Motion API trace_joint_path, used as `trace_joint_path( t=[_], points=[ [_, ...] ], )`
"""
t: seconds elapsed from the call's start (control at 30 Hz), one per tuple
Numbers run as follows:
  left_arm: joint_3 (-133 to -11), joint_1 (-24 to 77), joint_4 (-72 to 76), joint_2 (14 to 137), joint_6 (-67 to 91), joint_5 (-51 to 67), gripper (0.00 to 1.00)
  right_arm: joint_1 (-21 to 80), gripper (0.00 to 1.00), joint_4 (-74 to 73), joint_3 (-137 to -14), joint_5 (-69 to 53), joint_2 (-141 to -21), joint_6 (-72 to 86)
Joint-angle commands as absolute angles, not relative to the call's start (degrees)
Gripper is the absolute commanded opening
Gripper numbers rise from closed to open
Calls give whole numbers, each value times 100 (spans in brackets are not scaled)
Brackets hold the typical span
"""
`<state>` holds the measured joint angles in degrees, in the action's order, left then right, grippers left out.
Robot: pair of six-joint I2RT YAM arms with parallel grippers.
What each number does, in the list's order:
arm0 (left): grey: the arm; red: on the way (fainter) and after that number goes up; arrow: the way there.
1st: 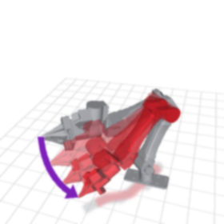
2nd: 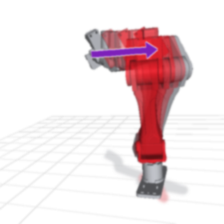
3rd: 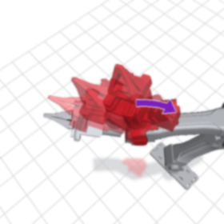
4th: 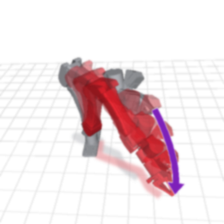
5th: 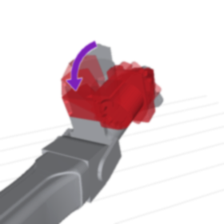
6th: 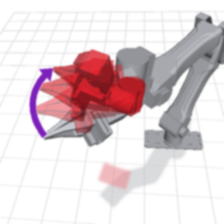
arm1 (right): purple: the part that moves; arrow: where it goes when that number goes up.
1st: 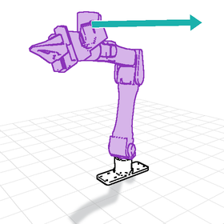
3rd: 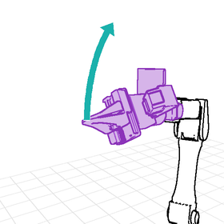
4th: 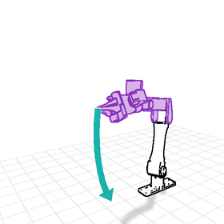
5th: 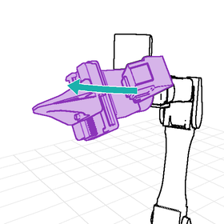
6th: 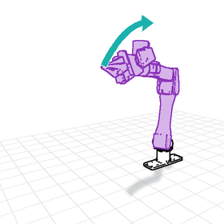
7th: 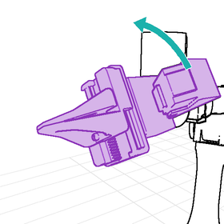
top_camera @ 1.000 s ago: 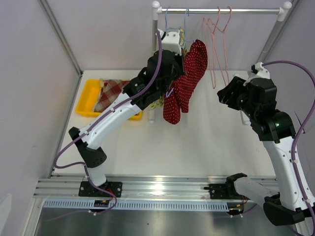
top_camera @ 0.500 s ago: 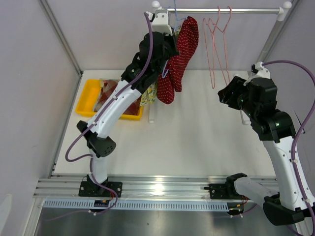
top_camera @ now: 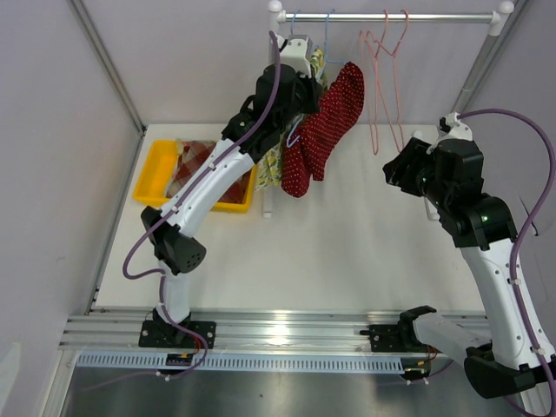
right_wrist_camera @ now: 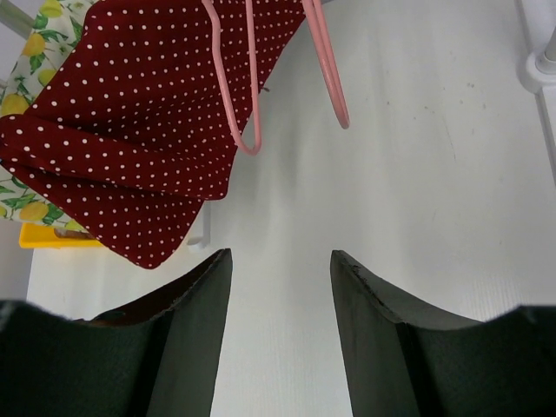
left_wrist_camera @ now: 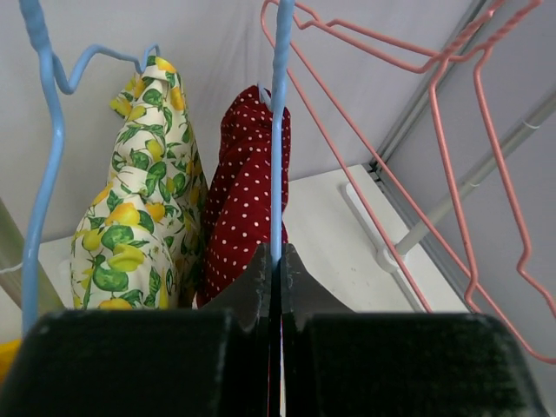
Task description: Place the skirt on the hanger
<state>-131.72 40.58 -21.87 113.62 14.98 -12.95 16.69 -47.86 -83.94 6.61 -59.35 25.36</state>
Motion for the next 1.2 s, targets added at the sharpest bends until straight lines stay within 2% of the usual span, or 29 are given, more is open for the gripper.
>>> trace_joint_path(
  t=[0.0,0.1,0.13,0.2,0.43,0.6,0.8,1.0,1.1,1.17],
  points=[
    [-13062,4043,-1881,11119,1626,-1081,7,1643,55,-4614,-8332,659,-5836,2452],
    [-12745,4052,-1714,10847,1608,-1002,23,1635,55,-4597,-8271,659,-5818,2452],
    [-12605,4043,-1670,10794,1591,-967,33,1635,55,-4588,-8244,642,-5810,2461],
    [-12385,4052,-1609,10601,1547,-888,46,1626,55,-4570,-8209,633,-5783,2452],
    [-11892,4183,-1441,9837,1249,-388,62,1617,56,-4526,-8121,580,-5722,2452],
    [-11559,4579,-1608,9160,853,-483,67,1617,56,-4448,-7972,536,-5634,2417],
    [-9837,4641,-1600,7578,1142,-782,68,1617,61,-4412,-7743,413,-5520,2347],
    [-8316,4641,-2108,6059,1441,-1195,69,1608,73,-4316,-7401,202,-5318,2259],
    [-7674,4641,-2478,5478,1538,-1362,69,1608,86,-4149,-7007,254,-4984,2276],
    [-7234,4641,-2697,5257,1599,-1450,69,1608,90,-4105,-6813,307,-4861,2294]
  ],
)
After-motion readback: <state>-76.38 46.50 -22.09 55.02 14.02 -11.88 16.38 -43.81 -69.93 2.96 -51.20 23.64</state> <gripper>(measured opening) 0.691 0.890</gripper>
